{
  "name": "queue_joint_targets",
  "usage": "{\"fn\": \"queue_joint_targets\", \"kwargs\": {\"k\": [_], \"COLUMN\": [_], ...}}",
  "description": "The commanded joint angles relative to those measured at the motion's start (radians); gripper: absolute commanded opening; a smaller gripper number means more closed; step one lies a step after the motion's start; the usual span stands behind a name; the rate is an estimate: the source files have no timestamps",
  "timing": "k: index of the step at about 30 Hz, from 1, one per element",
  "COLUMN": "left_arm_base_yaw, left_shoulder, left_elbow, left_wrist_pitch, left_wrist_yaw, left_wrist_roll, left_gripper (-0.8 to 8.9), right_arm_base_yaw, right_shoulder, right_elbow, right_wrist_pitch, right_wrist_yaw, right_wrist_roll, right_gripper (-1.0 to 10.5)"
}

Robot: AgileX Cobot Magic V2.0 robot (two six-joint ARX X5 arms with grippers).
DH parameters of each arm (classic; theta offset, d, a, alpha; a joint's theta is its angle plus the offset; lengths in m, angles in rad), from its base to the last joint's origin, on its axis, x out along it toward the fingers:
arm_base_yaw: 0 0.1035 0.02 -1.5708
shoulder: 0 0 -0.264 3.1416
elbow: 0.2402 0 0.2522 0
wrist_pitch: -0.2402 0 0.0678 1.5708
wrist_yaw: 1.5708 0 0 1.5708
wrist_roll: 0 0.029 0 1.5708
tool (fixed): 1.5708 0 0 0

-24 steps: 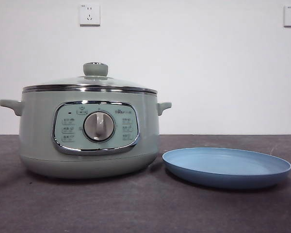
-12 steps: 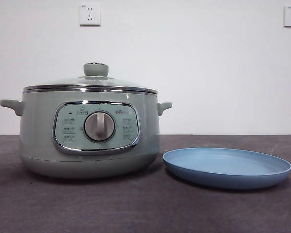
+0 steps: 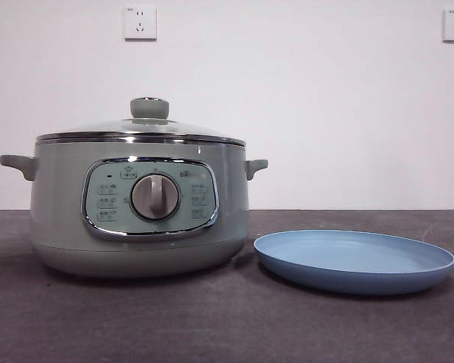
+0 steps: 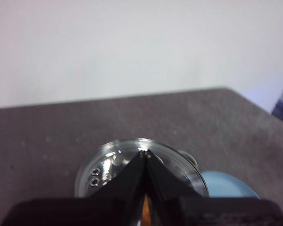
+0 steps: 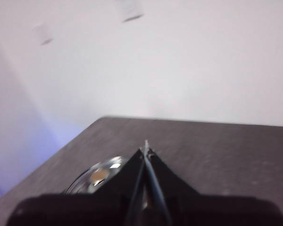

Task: Take the potato out from the steamer,put the potato on the plate,close the lid

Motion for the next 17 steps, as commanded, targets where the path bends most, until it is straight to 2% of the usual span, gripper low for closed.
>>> {"fn": "queue_joint_targets", "kwargs": {"k": [1, 4, 6, 10, 11, 12, 17], "left_arm_base_yaw": [-0.007, -0.011, -0.011, -0.011, -0.011, -0.011, -0.016], "left_shoulder": [0.108, 0.198, 0.238, 0.289, 0.296, 0.304, 0.345], "left_elbow": [0.107, 0.193, 0.229, 0.259, 0.259, 0.259, 0.259], "left_wrist_pitch": [-0.068, -0.109, -0.12, -0.111, -0.106, -0.104, -0.091], "left_wrist_yaw": [0.051, 0.099, 0.116, 0.114, 0.114, 0.114, 0.114], "left_wrist_roll": [0.058, 0.06, 0.06, 0.05, 0.05, 0.05, 0.05], "left_gripper": [-0.05, 0.01, 0.51, 4.4, 4.71, 4.71, 4.71], "right_arm_base_yaw": [0.035, 0.067, 0.08, 0.09, 0.09, 0.09, 0.09], "right_shoulder": [0.094, 0.187, 0.234, 0.283, 0.289, 0.292, 0.293], "right_elbow": [0.091, 0.172, 0.204, 0.215, 0.215, 0.215, 0.215], "right_wrist_pitch": [-0.093, -0.191, -0.226, -0.235, -0.235, -0.235, -0.233], "right_wrist_yaw": [-0.006, -0.005, -0.005, 0.003, 0.003, 0.003, 0.004], "right_wrist_roll": [-0.108, -0.15, -0.149, -0.149, -0.149, -0.149, -0.149], "right_gripper": [0.0, 0.1, 1.0, 5.4, 6.1, 6.4, 6.4]}}
